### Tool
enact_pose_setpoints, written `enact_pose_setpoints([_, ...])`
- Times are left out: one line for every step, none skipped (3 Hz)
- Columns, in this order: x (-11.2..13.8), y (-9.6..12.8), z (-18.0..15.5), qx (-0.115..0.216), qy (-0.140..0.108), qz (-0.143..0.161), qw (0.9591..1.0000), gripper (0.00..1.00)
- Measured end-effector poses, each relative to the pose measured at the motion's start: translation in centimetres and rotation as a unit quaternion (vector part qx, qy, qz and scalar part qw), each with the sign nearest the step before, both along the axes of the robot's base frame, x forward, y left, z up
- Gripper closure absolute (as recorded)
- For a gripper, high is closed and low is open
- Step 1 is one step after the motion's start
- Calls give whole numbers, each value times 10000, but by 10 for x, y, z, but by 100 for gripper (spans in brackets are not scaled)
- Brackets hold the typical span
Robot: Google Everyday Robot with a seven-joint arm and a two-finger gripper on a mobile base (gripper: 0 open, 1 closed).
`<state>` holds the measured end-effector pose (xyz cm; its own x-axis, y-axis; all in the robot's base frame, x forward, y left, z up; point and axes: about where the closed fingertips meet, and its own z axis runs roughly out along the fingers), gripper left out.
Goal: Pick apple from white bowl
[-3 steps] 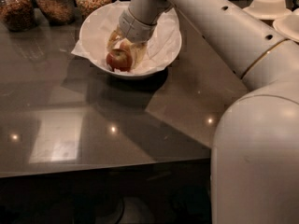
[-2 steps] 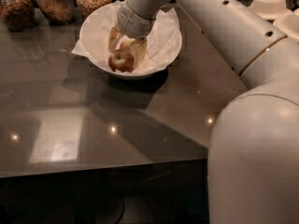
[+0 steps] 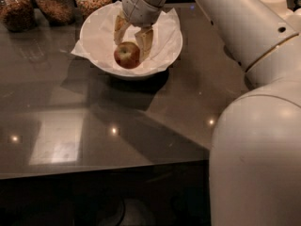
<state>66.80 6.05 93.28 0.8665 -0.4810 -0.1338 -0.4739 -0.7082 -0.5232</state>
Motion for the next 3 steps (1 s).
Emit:
enact_pose_setpoints([3, -13, 18, 206, -38, -173, 9996, 100])
enact_pose_setpoints([7, -23, 30, 357, -87, -317, 9988, 100])
enact_pose_setpoints([10, -33, 40, 497, -137, -449, 9977, 100])
